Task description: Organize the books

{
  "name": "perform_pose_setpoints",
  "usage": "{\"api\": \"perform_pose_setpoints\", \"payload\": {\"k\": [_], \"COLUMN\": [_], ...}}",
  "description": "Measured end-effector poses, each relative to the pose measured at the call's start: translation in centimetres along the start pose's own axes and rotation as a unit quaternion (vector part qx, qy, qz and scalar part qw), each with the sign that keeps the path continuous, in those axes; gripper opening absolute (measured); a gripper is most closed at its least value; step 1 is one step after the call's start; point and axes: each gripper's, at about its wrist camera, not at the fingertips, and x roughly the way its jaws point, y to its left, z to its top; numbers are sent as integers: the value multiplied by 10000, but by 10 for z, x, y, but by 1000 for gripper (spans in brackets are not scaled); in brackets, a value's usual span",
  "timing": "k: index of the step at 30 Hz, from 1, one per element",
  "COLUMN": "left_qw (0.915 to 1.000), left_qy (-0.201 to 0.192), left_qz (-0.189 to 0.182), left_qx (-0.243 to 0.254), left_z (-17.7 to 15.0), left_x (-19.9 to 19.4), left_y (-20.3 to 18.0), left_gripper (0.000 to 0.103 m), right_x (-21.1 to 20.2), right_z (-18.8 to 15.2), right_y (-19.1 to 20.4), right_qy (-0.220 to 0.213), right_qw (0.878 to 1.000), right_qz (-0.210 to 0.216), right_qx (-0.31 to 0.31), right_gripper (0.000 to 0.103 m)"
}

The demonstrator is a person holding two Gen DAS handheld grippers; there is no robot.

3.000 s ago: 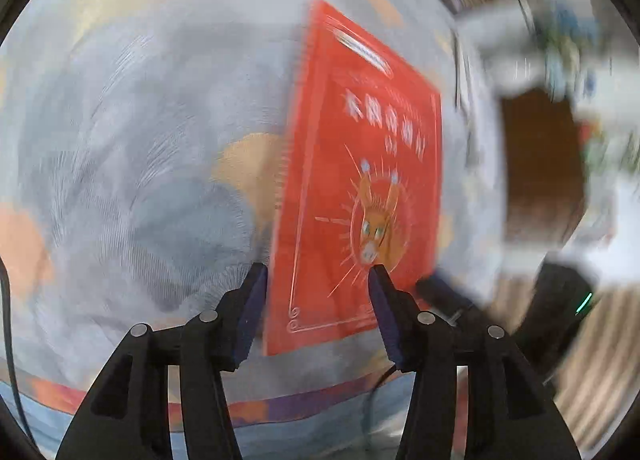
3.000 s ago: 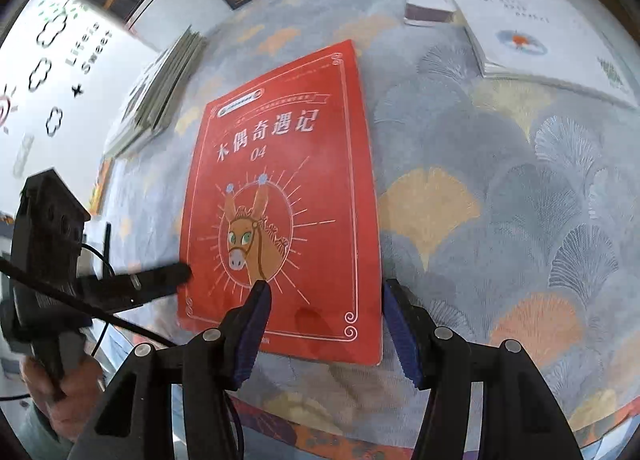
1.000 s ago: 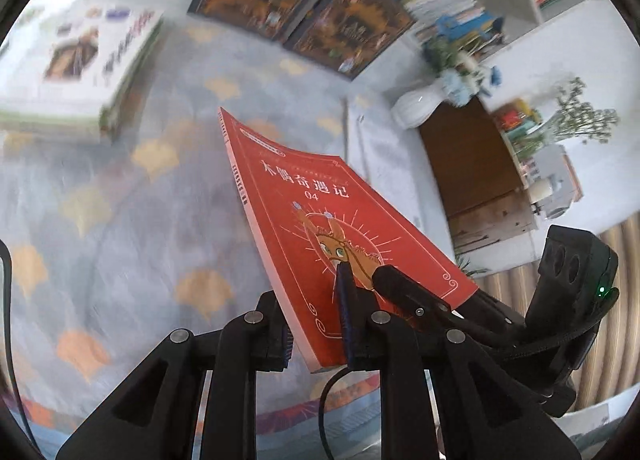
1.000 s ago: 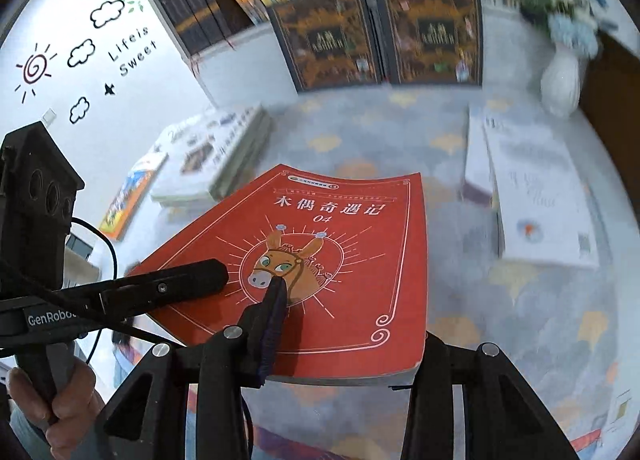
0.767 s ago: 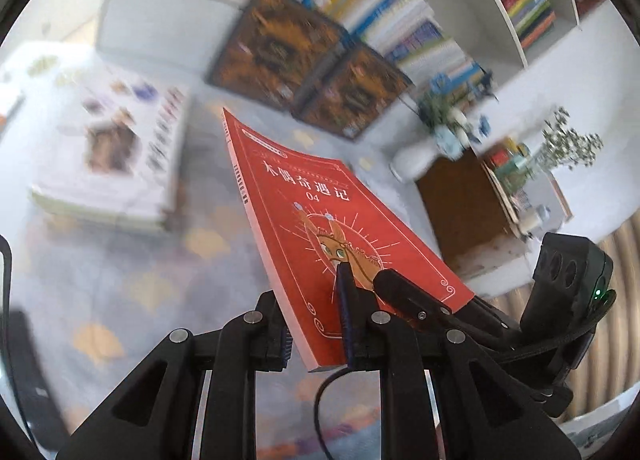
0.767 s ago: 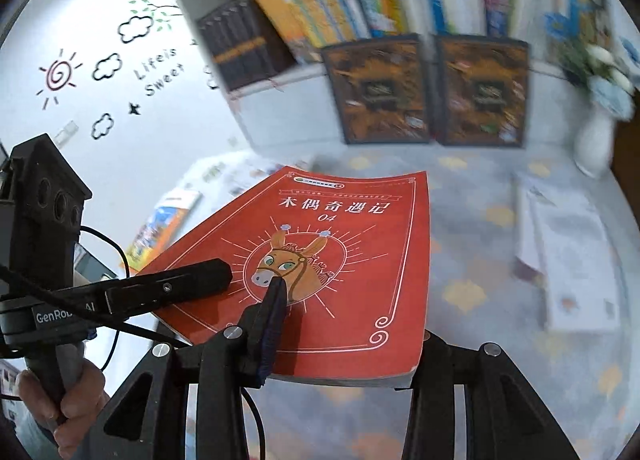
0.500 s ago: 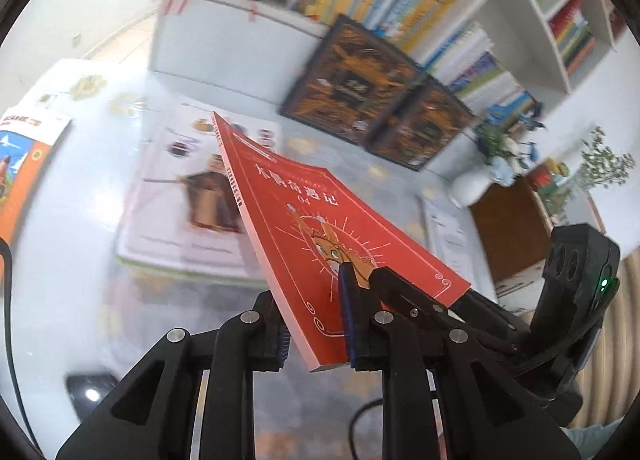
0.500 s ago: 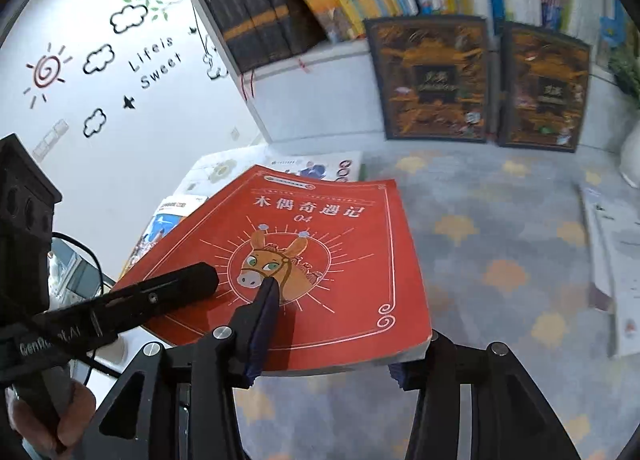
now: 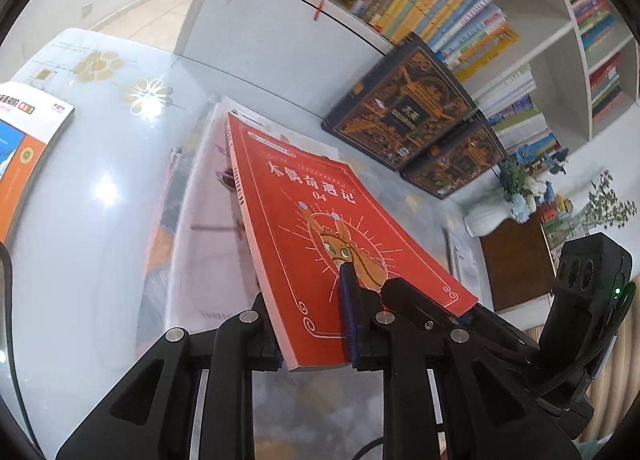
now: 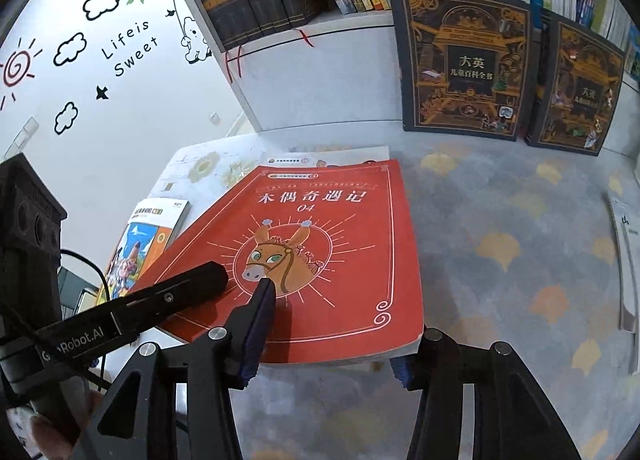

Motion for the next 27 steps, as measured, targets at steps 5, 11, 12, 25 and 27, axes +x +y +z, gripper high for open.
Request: {"api": "perform_pose_setpoints", "payload": {"k": [5, 11, 12, 25, 27], "left_qw": [9993, 9953, 9947, 9956, 9935], "left_qy": [-58, 55, 73, 523, 810], "left_qz": [102, 541, 525, 767, 705], "left_qx": [-351, -804, -875, 152, 385], "left_z": [5, -20, -24, -90, -106], "left_x": [1, -3, -5, -16, 2], "left_y": [25, 58, 63, -19, -45], "left_gripper": [19, 23, 23, 29, 29], "right_x": [26, 59, 55, -8, -31], "right_z": [9, -17, -23, -146, -161], "right_y": [9, -1, 0, -125, -160], "right_qy": [272, 684, 603, 1437, 1321], "right_qw": [9996, 9975, 9981, 9858, 9828], "right_qz": [61, -26, -116, -770, -1087], "right_qx": [76, 175, 29, 408, 694], "right_gripper": [54, 66, 79, 82, 82]}}
